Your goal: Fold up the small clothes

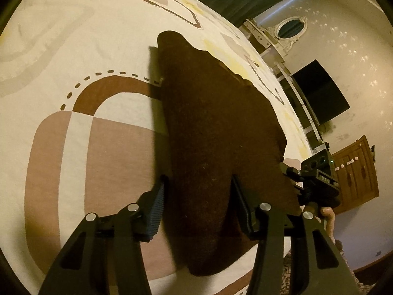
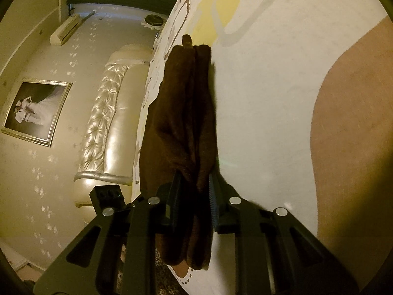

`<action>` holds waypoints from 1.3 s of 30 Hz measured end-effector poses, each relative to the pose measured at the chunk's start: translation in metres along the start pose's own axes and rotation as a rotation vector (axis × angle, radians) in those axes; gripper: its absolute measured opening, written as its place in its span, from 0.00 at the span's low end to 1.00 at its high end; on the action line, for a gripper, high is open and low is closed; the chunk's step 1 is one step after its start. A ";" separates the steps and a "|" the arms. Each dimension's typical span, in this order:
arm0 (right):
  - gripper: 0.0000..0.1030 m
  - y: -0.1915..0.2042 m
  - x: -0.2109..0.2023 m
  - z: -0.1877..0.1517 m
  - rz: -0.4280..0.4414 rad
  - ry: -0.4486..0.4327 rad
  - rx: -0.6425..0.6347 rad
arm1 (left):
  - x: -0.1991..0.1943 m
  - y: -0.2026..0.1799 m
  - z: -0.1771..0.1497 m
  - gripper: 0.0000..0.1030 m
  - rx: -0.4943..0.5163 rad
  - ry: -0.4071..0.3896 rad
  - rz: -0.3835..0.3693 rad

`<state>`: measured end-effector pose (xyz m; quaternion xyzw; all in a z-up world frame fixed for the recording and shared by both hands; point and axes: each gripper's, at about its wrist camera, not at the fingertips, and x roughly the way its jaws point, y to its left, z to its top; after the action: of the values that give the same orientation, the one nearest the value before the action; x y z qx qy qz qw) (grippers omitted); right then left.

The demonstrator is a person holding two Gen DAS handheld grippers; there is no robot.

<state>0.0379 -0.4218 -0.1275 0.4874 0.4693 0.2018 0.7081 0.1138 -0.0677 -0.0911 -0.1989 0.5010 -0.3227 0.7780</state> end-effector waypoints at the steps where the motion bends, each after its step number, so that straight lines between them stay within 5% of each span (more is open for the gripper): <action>1: 0.18 0.000 0.000 0.000 -0.001 -0.003 0.004 | 0.000 0.000 0.000 0.50 0.001 -0.001 0.000; 14: 0.11 -0.012 -0.019 -0.008 -0.010 -0.063 0.082 | -0.002 -0.003 -0.004 0.50 0.003 -0.013 0.020; 15: 0.00 -0.016 -0.024 -0.011 -0.037 -0.074 0.098 | -0.003 -0.005 -0.007 0.50 0.008 -0.014 0.032; 23: 0.00 -0.015 -0.052 -0.048 -0.179 -0.088 0.102 | -0.024 -0.029 -0.035 0.57 0.093 -0.038 0.201; 28: 0.09 0.003 -0.057 -0.079 -0.269 -0.111 0.083 | -0.041 -0.049 -0.064 0.70 0.163 -0.069 0.310; 33: 0.50 0.033 -0.055 -0.104 -0.331 -0.174 0.058 | -0.057 -0.063 -0.080 0.75 0.206 -0.102 0.372; 39: 0.63 0.084 -0.035 -0.136 -0.601 -0.220 -0.151 | -0.079 -0.074 -0.092 0.80 0.199 -0.150 0.423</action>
<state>-0.0818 -0.3422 -0.0488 0.2920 0.4966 -0.0360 0.8166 -0.0147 -0.0639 -0.0311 -0.0355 0.4382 -0.1849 0.8789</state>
